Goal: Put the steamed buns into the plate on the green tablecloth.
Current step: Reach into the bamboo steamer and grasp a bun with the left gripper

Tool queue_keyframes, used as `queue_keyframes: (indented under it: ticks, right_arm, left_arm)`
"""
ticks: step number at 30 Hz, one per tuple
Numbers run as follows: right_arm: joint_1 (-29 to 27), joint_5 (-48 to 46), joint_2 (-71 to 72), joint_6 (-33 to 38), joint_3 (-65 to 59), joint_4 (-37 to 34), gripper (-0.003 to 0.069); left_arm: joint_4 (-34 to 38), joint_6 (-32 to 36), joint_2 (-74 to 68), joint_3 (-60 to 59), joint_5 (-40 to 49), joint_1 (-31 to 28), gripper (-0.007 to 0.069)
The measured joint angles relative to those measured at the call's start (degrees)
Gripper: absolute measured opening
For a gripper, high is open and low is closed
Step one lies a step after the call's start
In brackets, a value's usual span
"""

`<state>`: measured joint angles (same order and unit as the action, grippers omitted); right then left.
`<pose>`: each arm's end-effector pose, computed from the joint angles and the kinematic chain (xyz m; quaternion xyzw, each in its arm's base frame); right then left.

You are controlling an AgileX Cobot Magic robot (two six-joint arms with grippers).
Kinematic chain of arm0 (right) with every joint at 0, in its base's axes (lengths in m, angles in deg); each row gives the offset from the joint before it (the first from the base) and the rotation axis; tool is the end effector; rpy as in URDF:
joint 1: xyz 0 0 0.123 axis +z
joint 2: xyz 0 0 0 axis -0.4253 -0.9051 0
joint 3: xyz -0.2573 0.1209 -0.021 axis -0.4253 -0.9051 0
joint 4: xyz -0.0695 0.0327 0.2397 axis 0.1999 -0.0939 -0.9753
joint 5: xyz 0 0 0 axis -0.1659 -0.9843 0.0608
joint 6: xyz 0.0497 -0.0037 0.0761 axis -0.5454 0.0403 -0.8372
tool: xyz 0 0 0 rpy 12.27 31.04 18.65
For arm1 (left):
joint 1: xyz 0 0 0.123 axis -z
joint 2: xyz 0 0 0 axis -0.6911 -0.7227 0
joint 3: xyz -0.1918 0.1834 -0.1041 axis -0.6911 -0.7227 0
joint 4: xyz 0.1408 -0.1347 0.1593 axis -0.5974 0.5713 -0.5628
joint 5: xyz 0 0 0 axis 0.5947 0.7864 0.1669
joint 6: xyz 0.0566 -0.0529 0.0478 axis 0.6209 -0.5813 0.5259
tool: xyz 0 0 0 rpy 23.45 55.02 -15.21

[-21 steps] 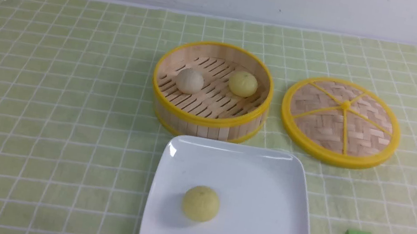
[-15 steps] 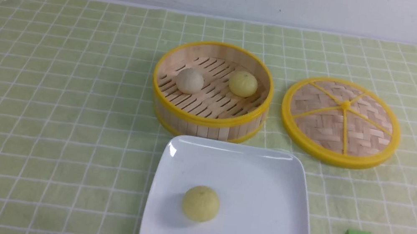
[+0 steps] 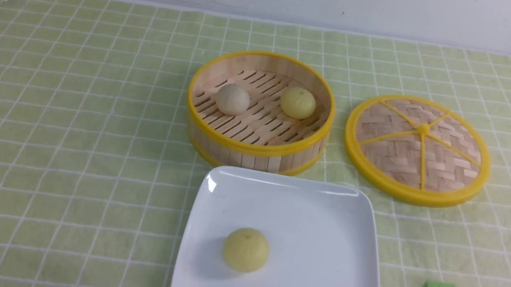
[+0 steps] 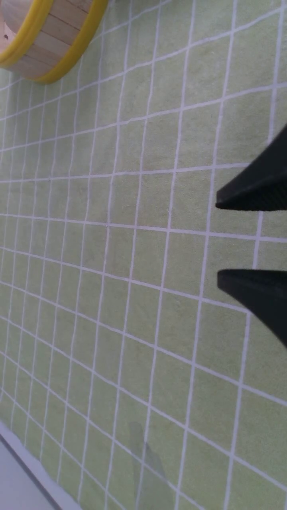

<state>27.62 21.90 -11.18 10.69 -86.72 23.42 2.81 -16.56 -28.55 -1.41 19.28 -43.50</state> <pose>0.0514 -0.0025 0.1720 0.0564 0.8086 0.0341 0.5846 0.0523 0.0050 0.1719 -0.0442 0.8042 0.0007 0.5927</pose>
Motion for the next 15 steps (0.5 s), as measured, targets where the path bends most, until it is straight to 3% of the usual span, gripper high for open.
queue_keyframes:
  ticks: [15]
  right_arm:
    - [0.0,0.0,0.0,0.0,0.0,2.5,0.0240]
  left_arm:
    - [-0.6,-0.3,0.0,0.0,0.0,0.0,0.0242]
